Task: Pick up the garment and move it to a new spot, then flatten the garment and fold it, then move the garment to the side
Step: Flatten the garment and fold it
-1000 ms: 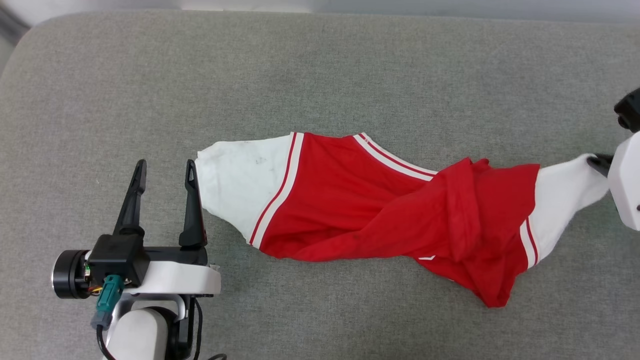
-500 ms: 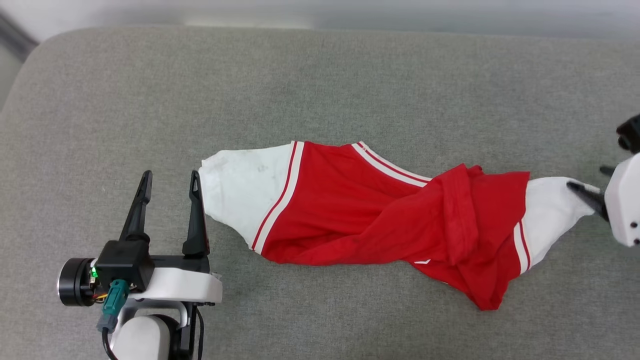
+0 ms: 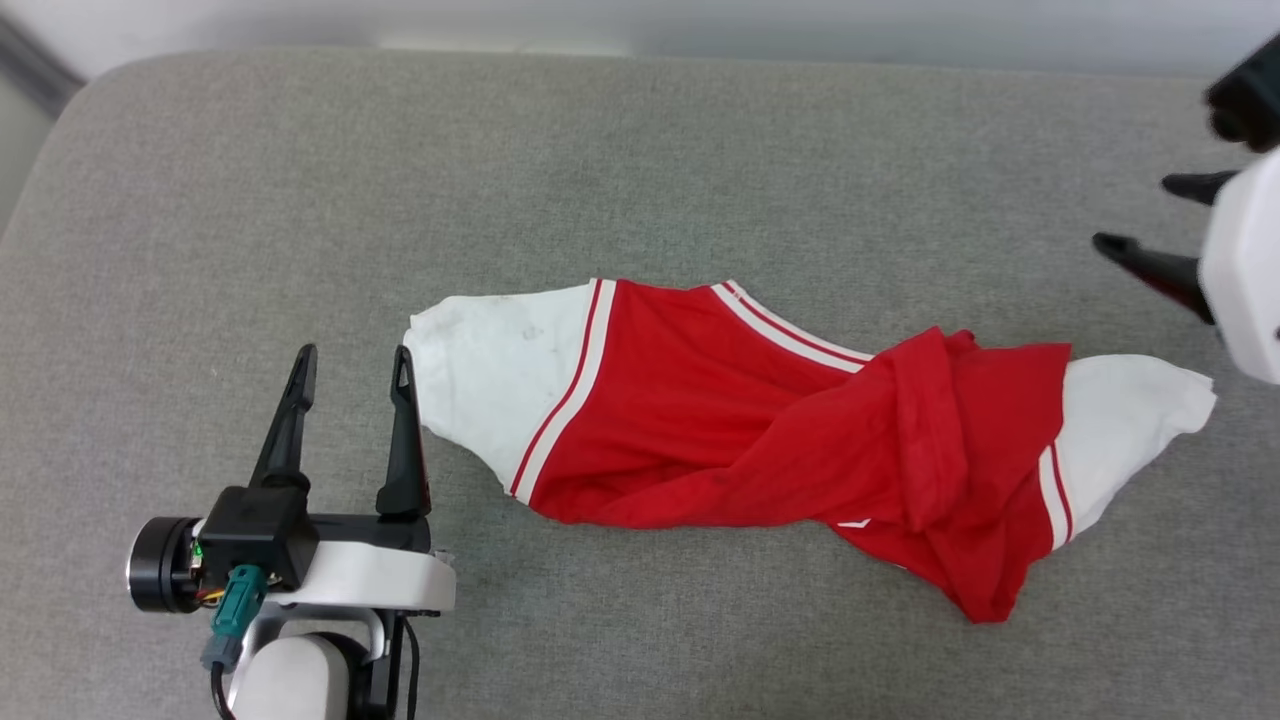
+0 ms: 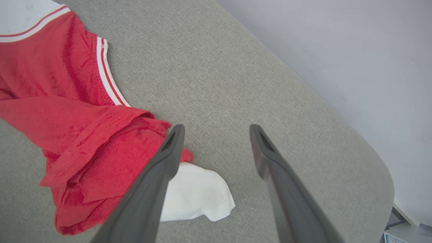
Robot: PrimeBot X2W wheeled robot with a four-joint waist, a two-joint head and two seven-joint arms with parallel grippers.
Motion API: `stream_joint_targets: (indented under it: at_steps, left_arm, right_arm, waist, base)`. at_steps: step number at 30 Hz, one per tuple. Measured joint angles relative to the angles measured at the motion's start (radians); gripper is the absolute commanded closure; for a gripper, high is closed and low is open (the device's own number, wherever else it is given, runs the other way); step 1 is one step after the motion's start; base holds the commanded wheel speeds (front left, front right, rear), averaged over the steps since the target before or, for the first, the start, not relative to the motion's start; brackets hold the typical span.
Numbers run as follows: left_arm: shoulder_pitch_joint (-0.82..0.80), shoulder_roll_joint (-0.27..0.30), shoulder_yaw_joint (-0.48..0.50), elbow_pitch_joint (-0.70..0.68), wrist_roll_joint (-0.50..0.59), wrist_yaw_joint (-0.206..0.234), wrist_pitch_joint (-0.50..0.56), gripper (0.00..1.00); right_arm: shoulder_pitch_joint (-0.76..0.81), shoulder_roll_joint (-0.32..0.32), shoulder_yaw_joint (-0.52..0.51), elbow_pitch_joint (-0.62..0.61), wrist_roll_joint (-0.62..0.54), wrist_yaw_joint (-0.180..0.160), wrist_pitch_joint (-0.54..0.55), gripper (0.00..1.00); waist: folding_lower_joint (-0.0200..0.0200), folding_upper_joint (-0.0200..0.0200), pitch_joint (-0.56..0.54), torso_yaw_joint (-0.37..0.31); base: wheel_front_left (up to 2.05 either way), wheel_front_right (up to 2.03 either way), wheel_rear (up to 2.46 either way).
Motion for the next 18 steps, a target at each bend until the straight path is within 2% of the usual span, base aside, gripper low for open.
stream_joint_targets:
  at_steps: [4, 7, 13, 18]
  left_arm:
    - [-0.020, -0.010, -0.009, -0.003, 0.001, -0.004, 0.000, 0.00]
    - [-0.035, -0.014, -0.013, -0.005, 0.001, -0.008, 0.000, 0.00]
    - [-0.065, -0.020, -0.026, -0.008, -0.005, -0.005, 0.000, 0.00]
    - [-0.085, -0.022, -0.033, -0.007, -0.008, -0.002, 0.000, 0.00]
  right_arm:
    - [-0.053, 0.048, 0.065, -0.003, -0.008, 0.000, 0.145, 0.00]
    - [-0.080, 0.078, 0.122, 0.016, -0.025, 0.000, 0.208, 0.00]
    - [-0.092, 0.136, 0.200, 0.094, -0.011, 0.000, 0.230, 0.00]
    - [-0.089, 0.138, 0.282, 0.139, -0.007, 0.000, 0.204, 0.00]
  waist:
    - [0.0000, 0.0000, 0.033, 0.018]
    - [0.0000, 0.0000, 0.061, 0.035]
    - [0.0000, 0.0000, 0.121, 0.069]
    - [0.0000, 0.0000, 0.162, 0.094]
  base:
    - [0.00, 0.00, 0.00]
    - [0.00, 0.00, 0.00]
    - [0.00, 0.00, 0.00]
    - [0.00, 0.00, 0.00]
